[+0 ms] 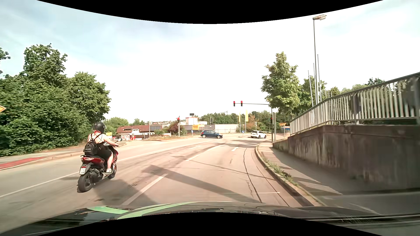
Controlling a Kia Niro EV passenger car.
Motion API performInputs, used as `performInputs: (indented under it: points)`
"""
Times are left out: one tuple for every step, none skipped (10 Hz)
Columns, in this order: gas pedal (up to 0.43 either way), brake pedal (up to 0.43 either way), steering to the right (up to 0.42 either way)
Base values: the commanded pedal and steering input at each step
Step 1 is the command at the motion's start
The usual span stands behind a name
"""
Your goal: Follow the waypoints while adhering to traffic rules and regulations
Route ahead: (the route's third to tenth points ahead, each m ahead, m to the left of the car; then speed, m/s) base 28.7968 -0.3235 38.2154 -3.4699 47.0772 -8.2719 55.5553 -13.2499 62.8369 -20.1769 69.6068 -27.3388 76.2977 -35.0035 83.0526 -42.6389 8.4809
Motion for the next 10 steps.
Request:
performInputs:
  points:
    - [0.0, 0.171, 0.038]
    - [0.0, 0.171, 0.035]
    - [0.0, 0.177, 0.035]
    - [0.0, 0.177, 0.034]
    - [0.0, 0.177, 0.034]
    - [0.0, 0.177, 0.034]
    - [0.0, 0.177, 0.034]
    - [0.0, 0.177, 0.035]
    - [0.0, 0.183, 0.037]
    - [0.0, 0.201, 0.044]
